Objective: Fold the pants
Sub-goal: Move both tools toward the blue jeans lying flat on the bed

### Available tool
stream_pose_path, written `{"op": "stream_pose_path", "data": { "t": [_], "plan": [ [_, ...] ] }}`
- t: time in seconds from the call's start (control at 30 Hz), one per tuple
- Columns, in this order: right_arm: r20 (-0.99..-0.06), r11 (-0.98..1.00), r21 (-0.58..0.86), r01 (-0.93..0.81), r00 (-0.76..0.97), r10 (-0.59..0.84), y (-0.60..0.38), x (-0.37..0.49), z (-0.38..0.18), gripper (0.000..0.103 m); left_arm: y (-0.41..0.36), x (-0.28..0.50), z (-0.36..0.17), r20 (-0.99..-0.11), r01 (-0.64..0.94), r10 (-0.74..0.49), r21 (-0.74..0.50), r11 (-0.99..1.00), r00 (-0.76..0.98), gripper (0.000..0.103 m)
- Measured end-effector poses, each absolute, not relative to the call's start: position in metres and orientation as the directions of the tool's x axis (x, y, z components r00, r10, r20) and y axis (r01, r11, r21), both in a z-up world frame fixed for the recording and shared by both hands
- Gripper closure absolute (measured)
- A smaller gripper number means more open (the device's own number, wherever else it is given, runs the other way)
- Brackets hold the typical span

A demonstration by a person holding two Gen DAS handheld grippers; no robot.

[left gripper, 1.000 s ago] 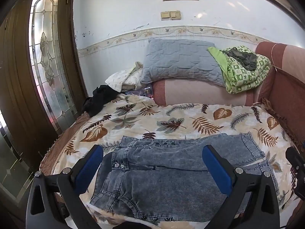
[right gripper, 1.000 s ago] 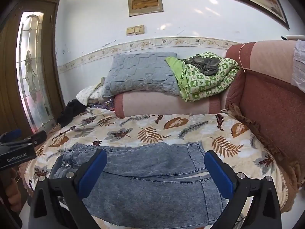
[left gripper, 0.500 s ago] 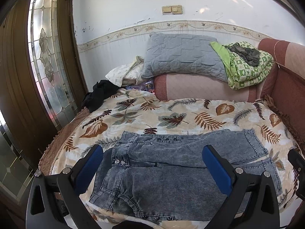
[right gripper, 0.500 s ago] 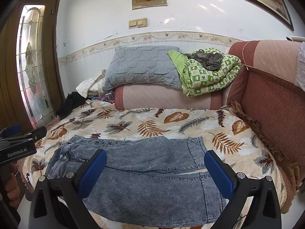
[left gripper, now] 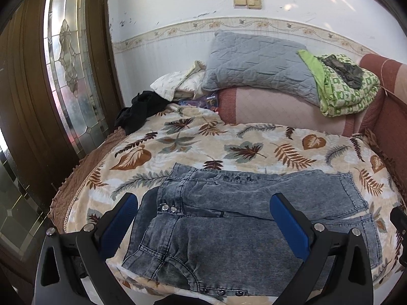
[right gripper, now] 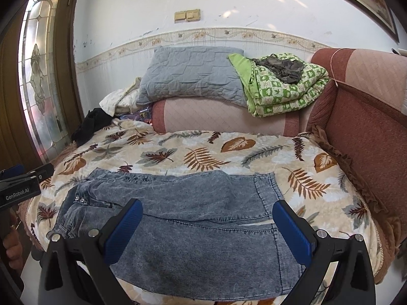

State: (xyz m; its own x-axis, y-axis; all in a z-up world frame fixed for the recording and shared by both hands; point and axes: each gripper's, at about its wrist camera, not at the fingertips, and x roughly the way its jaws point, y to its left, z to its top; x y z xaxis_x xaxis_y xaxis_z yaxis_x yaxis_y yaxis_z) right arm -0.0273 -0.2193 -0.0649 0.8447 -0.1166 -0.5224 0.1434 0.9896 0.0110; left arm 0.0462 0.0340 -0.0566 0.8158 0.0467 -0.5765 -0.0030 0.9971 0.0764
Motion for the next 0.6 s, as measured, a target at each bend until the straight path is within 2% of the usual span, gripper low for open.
{"op": "stream_pose_path", "data": {
  "t": [0.6],
  "plan": [
    [-0.589,0.988,-0.018,0.15,0.798,-0.132,-0.225,0.011,-0.088,0.0,0.061,0.095,-0.086,-0.632,-0.033,0.079,0.084,0.996,0.771,0.0]
  ]
}}
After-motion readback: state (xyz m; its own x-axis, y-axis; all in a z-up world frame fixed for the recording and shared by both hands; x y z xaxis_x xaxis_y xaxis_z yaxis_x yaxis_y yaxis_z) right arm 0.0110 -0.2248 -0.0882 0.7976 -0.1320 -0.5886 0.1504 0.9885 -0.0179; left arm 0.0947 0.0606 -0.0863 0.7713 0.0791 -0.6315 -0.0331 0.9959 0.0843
